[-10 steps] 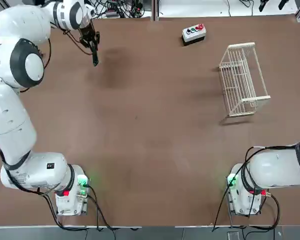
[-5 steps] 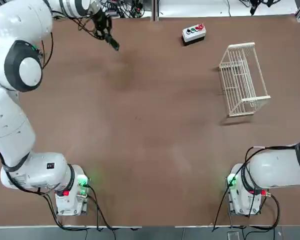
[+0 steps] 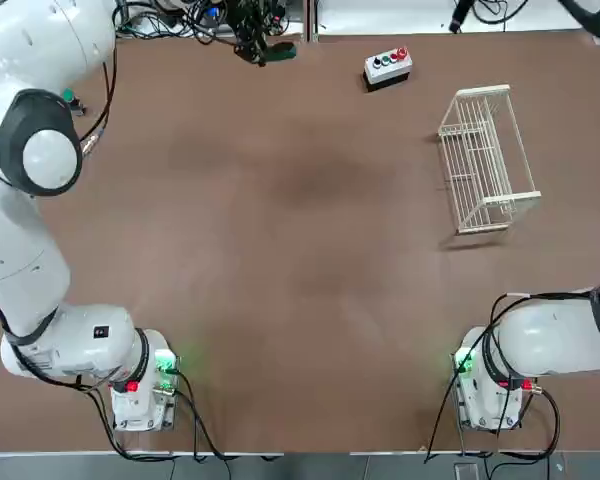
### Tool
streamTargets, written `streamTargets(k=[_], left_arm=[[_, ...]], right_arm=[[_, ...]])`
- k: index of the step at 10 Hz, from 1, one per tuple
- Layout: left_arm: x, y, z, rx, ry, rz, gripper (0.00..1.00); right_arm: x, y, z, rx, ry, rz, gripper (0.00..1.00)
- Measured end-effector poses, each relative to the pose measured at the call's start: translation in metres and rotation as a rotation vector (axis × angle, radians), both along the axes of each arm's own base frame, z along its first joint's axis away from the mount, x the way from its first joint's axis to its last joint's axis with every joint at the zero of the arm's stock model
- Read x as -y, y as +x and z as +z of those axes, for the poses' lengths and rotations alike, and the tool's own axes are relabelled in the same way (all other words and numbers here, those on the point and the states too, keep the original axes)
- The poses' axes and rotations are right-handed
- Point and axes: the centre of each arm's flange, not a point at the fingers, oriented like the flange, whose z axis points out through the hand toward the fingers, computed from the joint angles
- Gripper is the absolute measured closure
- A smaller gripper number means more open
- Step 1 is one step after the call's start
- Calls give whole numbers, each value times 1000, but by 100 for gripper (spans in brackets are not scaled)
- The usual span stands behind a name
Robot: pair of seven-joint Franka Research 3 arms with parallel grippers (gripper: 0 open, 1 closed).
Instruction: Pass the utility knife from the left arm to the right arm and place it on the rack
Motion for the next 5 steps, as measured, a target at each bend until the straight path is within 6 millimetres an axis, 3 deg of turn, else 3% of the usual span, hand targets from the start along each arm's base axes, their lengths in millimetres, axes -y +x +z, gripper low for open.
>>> streamTargets(k=[2, 5], left_arm=[[29, -17, 24, -41, -52, 40, 65], [66, -44, 47, -76, -90, 41, 65]], right_arm=[[-50, -6, -3, 42, 60, 156, 0], [-116, -11, -13, 28, 150, 234, 0]])
